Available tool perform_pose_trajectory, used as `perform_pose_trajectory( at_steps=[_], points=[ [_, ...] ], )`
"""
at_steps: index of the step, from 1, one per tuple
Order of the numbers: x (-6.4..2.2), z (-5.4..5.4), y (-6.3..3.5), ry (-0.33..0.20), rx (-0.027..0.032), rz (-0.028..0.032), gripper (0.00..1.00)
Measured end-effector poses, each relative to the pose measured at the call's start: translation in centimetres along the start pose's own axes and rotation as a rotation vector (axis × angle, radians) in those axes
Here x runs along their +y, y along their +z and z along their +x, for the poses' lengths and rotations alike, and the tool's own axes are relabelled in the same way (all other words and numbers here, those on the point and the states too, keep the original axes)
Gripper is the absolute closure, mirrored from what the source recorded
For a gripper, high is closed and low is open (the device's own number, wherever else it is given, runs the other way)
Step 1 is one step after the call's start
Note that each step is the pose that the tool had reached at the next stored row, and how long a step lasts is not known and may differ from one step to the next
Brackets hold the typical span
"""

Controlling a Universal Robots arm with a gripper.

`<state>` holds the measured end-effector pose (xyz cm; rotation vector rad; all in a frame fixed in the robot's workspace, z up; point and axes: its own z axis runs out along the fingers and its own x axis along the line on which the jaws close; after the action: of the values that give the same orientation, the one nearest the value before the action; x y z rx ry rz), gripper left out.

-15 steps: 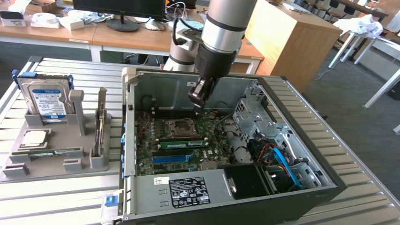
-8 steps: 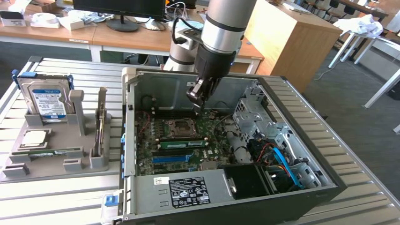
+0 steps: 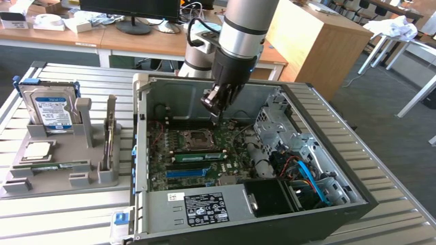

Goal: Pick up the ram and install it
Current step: 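Press down the ram until it locks into place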

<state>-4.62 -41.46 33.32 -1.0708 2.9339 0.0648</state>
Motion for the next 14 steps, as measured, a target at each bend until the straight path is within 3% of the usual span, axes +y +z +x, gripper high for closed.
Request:
perform_pose_trajectory(
  at_steps=[14],
  points=[
    [0.04, 0.06, 0.09, 0.176, -0.0059, 0.0054, 0.9]
  ],
)
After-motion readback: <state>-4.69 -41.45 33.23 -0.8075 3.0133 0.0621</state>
